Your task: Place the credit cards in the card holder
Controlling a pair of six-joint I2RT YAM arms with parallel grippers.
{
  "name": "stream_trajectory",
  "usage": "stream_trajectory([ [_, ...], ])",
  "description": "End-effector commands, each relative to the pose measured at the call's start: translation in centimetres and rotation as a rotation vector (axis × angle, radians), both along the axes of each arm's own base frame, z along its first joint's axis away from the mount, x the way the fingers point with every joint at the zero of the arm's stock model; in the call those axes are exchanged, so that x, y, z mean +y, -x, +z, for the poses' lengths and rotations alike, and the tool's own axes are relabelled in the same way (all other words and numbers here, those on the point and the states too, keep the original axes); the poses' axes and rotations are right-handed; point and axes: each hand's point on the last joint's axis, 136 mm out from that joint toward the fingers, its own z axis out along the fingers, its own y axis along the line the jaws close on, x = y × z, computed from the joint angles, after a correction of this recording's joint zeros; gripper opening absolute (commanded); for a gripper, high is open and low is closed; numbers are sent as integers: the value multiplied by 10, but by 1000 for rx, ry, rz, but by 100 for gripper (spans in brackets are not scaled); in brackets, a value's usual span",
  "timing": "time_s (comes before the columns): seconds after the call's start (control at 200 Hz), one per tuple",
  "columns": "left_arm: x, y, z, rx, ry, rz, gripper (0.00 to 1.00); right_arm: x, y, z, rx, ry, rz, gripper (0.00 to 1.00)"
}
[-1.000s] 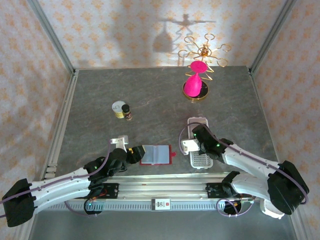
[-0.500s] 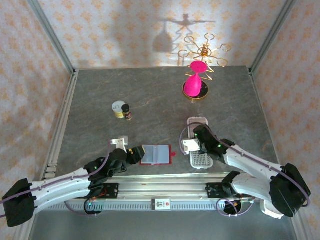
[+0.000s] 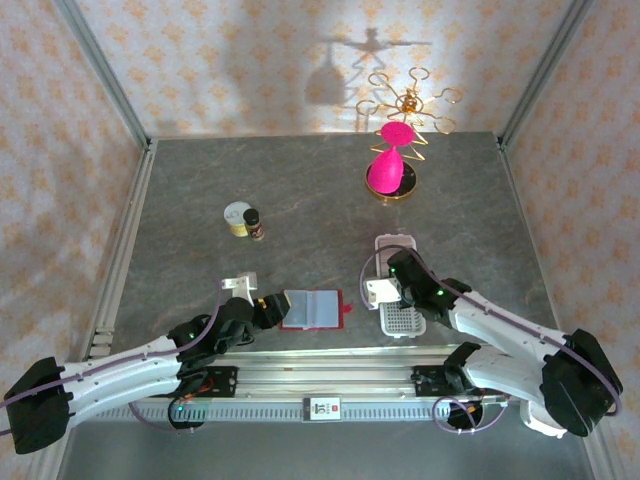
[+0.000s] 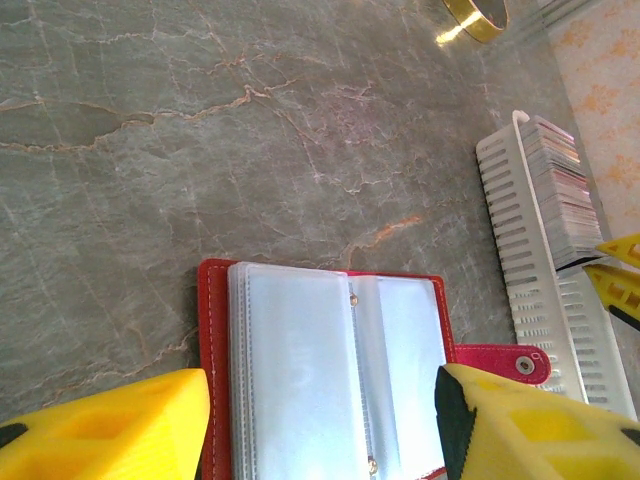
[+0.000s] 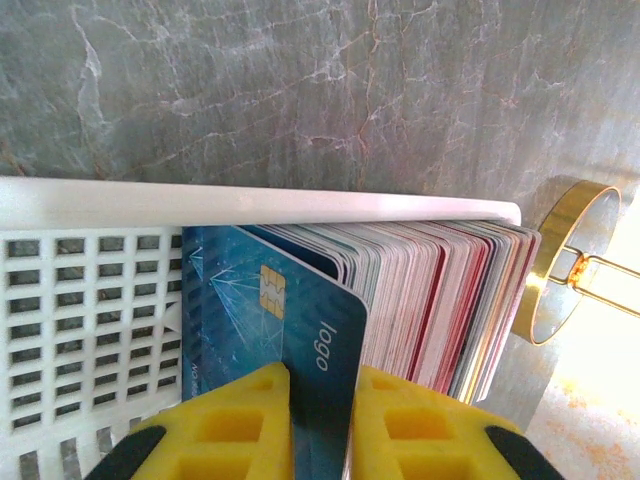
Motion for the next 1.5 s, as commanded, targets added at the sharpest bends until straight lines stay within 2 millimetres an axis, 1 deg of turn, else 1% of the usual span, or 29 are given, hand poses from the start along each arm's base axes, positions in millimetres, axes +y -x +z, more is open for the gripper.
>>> stream_trajectory([
  [0.0,-5,-1,7,-14,29,-12,63,-1,-10,18,-64,-27,-32,18],
  [0.295,-8,-1,4,1,19,-21,63,-2,-9,24,-78,-41,-35,17],
  [0.355,-8,-1,3,5,15,-21,63,-2,-9,24,-77,-42,-38,15],
  [0.44,-8,-1,3,7,11,-19,63,-2,-7,26,-73,-54,-43,10],
  [0.746,-11,-2,5,7,7,-26,63,-6,-2,28,-79,-68,-49,3],
  [0.836,-10,-3,3,11,-6,-23,63,-5,-1,33,-75,-84,-55,1],
  [0.916,-8,-4,3,14,-28,-14,65,-4,6,33,-38,-107,-56,0],
  [1.006,-4,-5,2,19,-52,-1,67,-4,19,28,35,-129,-53,0],
  [1.091,-2,-5,0,24,-67,9,68,-1,32,30,98,-173,-57,0],
  [1.361,4,-6,0,41,-136,22,70,11,57,56,206,-339,-77,0],
  [1.436,3,-7,1,43,-142,19,70,22,58,75,218,-433,-85,0],
  [1.497,2,-6,0,48,-148,12,70,35,54,98,215,-549,-101,0],
])
